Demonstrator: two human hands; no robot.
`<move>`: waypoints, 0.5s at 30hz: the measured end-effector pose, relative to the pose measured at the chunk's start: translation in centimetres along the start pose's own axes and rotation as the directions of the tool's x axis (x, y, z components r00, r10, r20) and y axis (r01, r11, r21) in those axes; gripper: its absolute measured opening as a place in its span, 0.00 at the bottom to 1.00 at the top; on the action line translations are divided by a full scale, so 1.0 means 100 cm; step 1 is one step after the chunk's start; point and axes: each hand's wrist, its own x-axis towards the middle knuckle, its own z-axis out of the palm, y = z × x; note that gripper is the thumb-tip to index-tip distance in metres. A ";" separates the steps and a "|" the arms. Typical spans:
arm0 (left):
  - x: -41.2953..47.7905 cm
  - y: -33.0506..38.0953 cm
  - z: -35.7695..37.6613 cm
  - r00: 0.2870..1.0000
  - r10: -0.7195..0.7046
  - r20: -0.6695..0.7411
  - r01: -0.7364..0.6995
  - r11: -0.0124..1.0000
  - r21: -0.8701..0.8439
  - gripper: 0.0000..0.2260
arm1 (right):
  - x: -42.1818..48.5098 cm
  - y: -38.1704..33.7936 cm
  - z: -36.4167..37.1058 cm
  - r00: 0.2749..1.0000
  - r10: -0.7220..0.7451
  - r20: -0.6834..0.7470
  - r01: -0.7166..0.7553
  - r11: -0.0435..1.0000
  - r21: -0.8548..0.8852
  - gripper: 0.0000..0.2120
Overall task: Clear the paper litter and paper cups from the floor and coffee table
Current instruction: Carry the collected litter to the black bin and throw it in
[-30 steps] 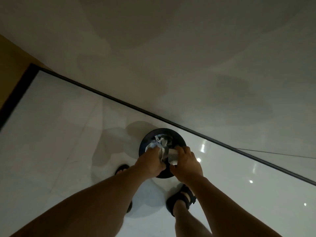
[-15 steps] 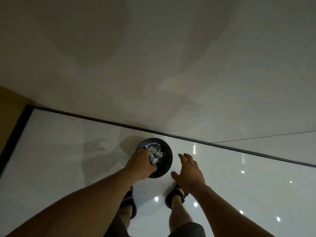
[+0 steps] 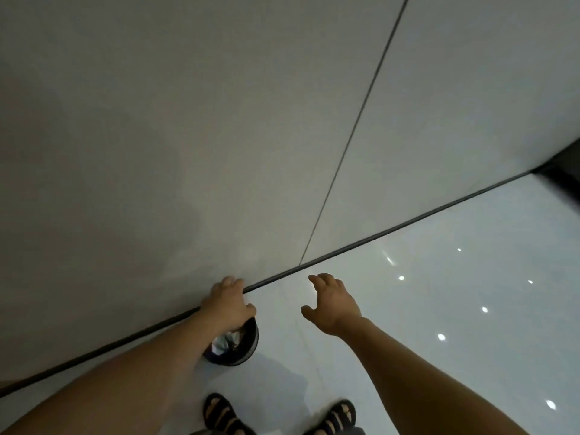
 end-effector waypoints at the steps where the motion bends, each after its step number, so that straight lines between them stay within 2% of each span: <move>1: 0.000 0.022 -0.003 0.999 0.032 -0.003 -0.032 0.999 0.030 0.29 | -0.010 0.018 -0.010 0.999 0.029 -0.020 -0.029 1.000 0.010 0.36; 7: 0.000 0.187 0.004 0.973 0.230 0.017 -0.229 0.957 0.177 0.33 | -0.064 0.142 -0.068 0.979 0.179 -0.100 -0.180 0.984 -0.001 0.37; 10: 0.000 0.275 0.022 0.938 0.346 0.036 -0.343 0.900 0.268 0.33 | -0.089 0.204 -0.098 0.956 0.243 -0.166 -0.247 0.969 -0.001 0.37; 15: -0.002 0.395 0.051 0.861 0.502 0.077 -0.497 0.803 0.327 0.32 | -0.129 0.295 -0.132 0.897 0.374 -0.236 -0.365 0.927 0.082 0.36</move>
